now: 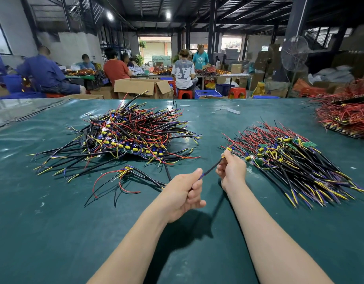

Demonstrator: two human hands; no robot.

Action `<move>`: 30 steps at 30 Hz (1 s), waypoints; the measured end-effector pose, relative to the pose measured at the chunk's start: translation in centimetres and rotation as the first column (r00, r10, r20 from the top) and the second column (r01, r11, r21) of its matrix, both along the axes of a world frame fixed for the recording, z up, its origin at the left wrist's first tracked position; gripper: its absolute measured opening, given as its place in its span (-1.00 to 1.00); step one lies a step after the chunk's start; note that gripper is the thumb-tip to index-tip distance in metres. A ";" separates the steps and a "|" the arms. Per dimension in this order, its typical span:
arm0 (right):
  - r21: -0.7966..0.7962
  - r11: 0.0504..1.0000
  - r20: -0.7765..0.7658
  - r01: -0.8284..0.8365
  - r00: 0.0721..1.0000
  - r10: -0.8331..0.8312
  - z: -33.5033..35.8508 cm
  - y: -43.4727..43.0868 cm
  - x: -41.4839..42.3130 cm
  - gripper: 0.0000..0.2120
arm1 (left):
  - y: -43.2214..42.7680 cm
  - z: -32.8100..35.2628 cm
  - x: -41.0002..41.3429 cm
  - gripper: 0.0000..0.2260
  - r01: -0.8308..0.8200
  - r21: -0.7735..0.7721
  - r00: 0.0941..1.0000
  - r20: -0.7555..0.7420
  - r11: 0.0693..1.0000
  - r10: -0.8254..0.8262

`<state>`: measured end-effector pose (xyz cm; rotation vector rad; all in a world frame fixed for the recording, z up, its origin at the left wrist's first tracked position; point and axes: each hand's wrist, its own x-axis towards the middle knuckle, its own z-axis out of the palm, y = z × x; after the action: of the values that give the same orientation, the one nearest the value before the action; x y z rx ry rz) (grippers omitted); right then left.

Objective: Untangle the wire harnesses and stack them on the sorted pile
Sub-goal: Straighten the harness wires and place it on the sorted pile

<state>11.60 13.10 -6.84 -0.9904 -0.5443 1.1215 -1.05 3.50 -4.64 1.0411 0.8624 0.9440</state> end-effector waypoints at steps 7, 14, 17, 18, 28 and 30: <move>-0.004 1.000 -0.069 -0.023 0.997 0.023 0.1 -0.3 0.0 -0.68 | 0.0 -0.2 -0.9 -0.48 0.198 -0.123 0.979 -0.031 0.973 -0.203; -0.023 1.000 -0.108 0.003 0.994 -0.005 0.3 -0.3 0.6 -0.69 | -0.3 -0.2 -1.1 -0.62 0.322 -0.029 0.939 -0.116 0.946 -0.323; 0.012 0.999 -0.024 -0.037 0.999 0.037 0.1 -0.3 0.0 -0.68 | -0.4 0.0 -1.6 -0.69 0.406 -0.009 0.904 -0.145 0.914 -0.403; 0.019 0.998 -0.008 -0.052 0.999 0.052 0.1 -0.4 -0.1 -0.69 | -0.5 0.0 -1.8 -0.70 0.421 -0.015 0.897 -0.143 0.907 -0.418; -0.061 0.722 0.213 -0.689 0.698 0.684 3.0 -3.0 -2.7 -0.73 | 1.1 0.2 -4.2 -0.67 -0.081 0.005 0.942 -0.327 0.997 0.078; -0.176 0.549 0.379 -0.817 0.458 0.804 3.3 -4.2 -4.1 -0.78 | 1.9 0.1 -4.9 -0.76 -0.381 0.074 0.909 -0.151 0.921 0.388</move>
<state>7.54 8.94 -3.58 -0.9496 -1.5208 1.7495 -5.91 5.38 -4.55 1.0131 1.2190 1.2243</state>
